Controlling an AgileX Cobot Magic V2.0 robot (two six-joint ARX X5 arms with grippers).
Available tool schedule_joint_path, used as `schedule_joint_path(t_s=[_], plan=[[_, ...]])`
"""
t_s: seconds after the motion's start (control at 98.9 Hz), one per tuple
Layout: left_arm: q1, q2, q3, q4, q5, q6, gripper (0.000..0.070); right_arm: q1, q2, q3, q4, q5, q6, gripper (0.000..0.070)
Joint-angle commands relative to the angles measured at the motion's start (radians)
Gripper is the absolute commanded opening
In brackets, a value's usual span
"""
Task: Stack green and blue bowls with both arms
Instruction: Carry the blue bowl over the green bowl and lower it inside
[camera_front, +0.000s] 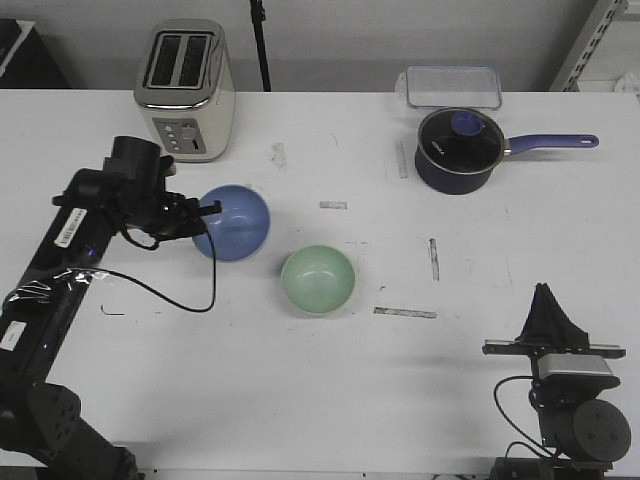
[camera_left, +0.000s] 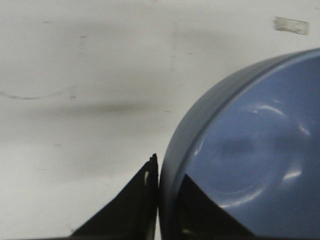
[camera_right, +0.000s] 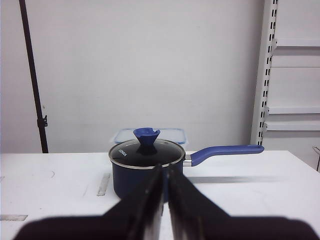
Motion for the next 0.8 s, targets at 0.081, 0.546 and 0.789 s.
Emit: schedule_joint_path(t_s=[0.081,0.546,0.789], plan=[[-0.133,0.037,0.026,0.080,0.055,-0.090,0.0001,0.000,-0.003,0.005,0.009,0.000,0.011,0.0012],[-0.357,0.137,0.026,0.133,0.024,-0.135,0.0001,0.000,-0.003,0.005,0.009,0.000,0.011,0.0012],[-0.394,0.194,0.026,0.096,-0.029,-0.134,0.0001,0.000,-0.003,0.005,0.009,0.000,0.011,0.0012]])
